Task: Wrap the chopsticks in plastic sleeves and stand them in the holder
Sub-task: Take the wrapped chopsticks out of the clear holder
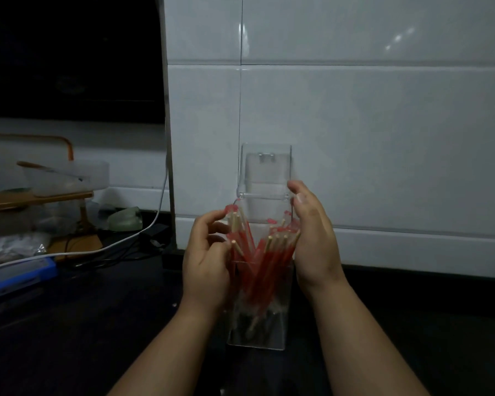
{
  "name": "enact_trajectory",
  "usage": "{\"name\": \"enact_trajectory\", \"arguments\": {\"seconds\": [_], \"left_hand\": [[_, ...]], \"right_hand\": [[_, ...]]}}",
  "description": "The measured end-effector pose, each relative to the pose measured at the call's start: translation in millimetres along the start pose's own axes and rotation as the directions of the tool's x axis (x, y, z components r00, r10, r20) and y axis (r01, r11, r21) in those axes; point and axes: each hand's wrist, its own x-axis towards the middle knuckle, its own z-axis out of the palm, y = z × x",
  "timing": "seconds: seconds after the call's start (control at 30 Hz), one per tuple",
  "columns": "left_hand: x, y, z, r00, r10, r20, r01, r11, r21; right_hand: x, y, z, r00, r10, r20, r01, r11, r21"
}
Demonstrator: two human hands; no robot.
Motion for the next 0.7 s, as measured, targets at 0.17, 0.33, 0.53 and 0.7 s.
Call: {"name": "enact_trajectory", "arguments": {"seconds": [0.17,0.33,0.53,0.7], "left_hand": [[-1,-5,-1,1.0,0.003,0.001,-0.003,0.999,0.045],[1,-6,-3,0.995,0.099,0.008,-0.1,0.993,0.065],[-1,-5,-4,0.944,0.293,0.149,-0.326,0.893,0.31],[-1,-11,-5,0.957,0.266,0.112,-0.288,0.908,0.305]], "right_hand": [[-1,10,2,0.995,0.068,-0.07,-0.066,0.997,0.036],[-7,0,-1,0.956,-0.223,-0.193,0.138,0.917,-0.374],[-15,-2,2,0.957,-0.281,-0.073,0.185,0.784,-0.592],[-20,-5,7,0.913,-0.28,0.298,0.397,0.78,-0.483]]}}
